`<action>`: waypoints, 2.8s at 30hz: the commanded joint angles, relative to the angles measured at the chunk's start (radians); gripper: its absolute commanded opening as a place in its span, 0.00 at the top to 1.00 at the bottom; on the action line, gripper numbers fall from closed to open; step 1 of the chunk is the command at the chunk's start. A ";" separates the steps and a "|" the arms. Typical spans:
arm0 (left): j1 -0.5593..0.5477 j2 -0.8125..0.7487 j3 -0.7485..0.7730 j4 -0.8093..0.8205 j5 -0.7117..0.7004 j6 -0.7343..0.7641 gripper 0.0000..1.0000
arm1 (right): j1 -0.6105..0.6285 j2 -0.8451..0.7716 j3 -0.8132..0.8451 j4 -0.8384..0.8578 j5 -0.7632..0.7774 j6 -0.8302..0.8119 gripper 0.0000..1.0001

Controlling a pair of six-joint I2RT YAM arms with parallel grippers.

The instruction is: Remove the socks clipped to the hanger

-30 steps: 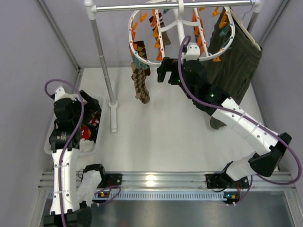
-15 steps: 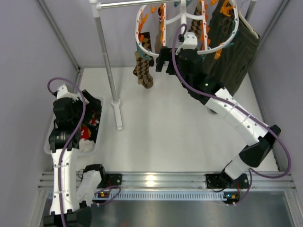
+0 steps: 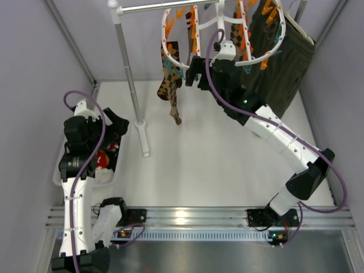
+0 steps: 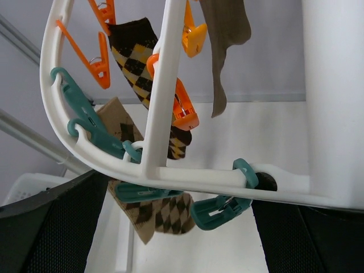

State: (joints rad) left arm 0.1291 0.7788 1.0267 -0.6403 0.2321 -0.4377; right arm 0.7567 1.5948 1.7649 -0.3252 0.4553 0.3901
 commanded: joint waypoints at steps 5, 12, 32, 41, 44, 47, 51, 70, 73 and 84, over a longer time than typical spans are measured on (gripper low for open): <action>0.001 -0.012 -0.007 0.056 0.076 0.034 0.02 | 0.006 -0.028 -0.027 0.118 -0.017 0.041 0.01; 0.001 -0.044 -0.033 0.056 0.127 0.034 0.02 | 0.009 -0.117 -0.094 0.107 -0.073 0.012 0.00; -0.034 -0.102 -0.103 0.131 0.214 0.050 0.02 | 0.007 -0.430 -0.406 0.049 -0.260 -0.163 0.01; -0.083 -0.055 -0.086 0.166 0.234 0.050 0.02 | 0.006 -0.435 -0.387 0.057 -0.349 -0.209 0.01; -0.104 -0.078 -0.093 0.191 0.230 0.031 0.02 | 0.006 -0.456 -0.393 0.034 -0.331 -0.208 0.01; -0.124 -0.098 -0.100 0.221 0.205 0.001 0.02 | 0.007 -0.490 -0.416 0.009 -0.326 -0.208 0.01; -0.230 -0.110 -0.122 0.269 0.110 -0.047 0.02 | 0.006 -0.547 -0.470 -0.032 -0.340 -0.203 0.01; -1.172 0.293 -0.237 0.909 -0.794 0.169 0.02 | 0.007 -1.013 -1.016 0.075 -0.491 -0.094 0.01; -1.198 0.399 -0.150 0.913 -0.939 0.195 0.02 | 0.006 -1.033 -1.012 0.058 -0.495 -0.096 0.01; -1.197 0.674 -0.039 1.071 -1.079 0.301 0.12 | 0.006 -1.058 -1.021 0.040 -0.461 -0.099 0.00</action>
State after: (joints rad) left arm -1.0664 1.4132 0.9360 0.3229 -0.7898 -0.1787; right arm 0.7589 0.5434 0.7452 -0.3225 -0.0193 0.2848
